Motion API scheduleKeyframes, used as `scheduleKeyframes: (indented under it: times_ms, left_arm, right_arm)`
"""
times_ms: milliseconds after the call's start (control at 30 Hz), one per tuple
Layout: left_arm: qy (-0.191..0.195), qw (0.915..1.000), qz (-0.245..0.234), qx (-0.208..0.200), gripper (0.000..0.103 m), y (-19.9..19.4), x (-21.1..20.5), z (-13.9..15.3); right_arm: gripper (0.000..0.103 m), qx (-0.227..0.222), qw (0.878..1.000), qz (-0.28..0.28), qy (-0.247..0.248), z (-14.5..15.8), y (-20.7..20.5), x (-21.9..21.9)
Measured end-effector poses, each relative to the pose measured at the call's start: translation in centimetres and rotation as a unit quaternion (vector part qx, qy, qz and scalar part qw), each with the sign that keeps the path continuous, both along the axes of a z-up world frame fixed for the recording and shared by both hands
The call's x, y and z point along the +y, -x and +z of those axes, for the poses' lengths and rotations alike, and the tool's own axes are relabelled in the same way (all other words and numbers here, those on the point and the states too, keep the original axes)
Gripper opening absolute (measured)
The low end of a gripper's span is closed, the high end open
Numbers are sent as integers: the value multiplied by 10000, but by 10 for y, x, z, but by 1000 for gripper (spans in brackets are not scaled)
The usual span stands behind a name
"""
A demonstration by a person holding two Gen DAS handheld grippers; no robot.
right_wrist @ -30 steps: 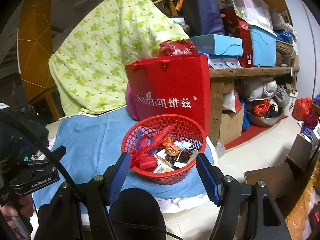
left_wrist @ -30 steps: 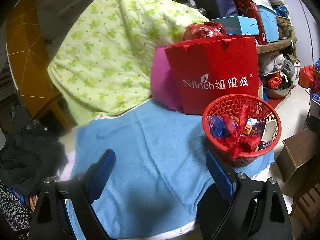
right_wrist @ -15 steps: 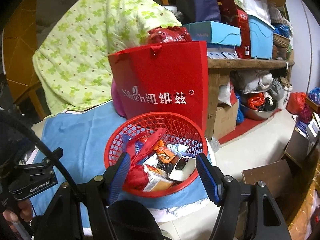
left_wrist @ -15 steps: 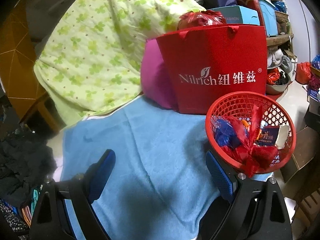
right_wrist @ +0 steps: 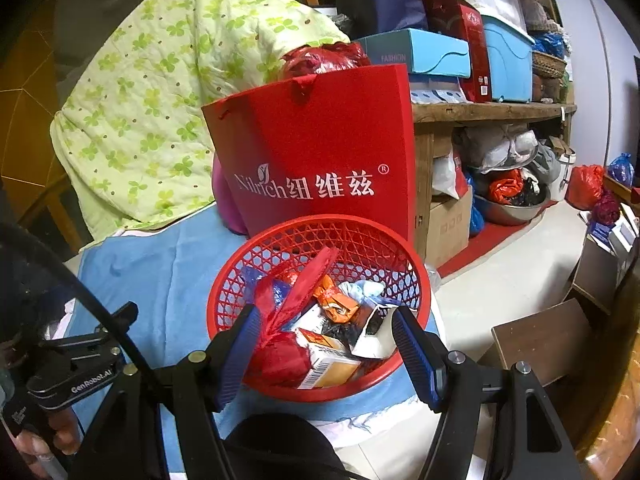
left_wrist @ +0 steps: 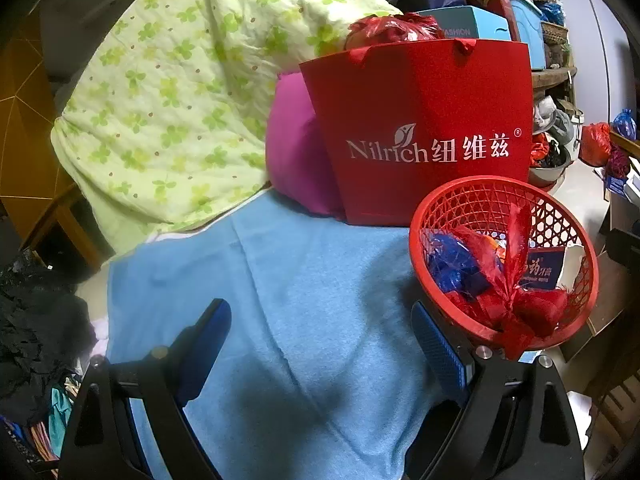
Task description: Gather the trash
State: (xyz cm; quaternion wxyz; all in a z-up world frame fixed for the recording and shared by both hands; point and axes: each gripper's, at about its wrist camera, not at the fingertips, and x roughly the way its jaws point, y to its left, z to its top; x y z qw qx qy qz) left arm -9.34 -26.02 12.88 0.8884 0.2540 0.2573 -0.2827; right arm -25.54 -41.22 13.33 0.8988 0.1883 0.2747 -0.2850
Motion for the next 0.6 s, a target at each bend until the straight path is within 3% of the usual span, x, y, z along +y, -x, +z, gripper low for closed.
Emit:
scheduleKeyframes:
  times_ms: [600]
  left_arm:
    - [165, 9997, 174, -106, 92, 31, 27, 14]
  right_arm:
    - [72, -155, 9992, 318, 193, 19, 22, 36]
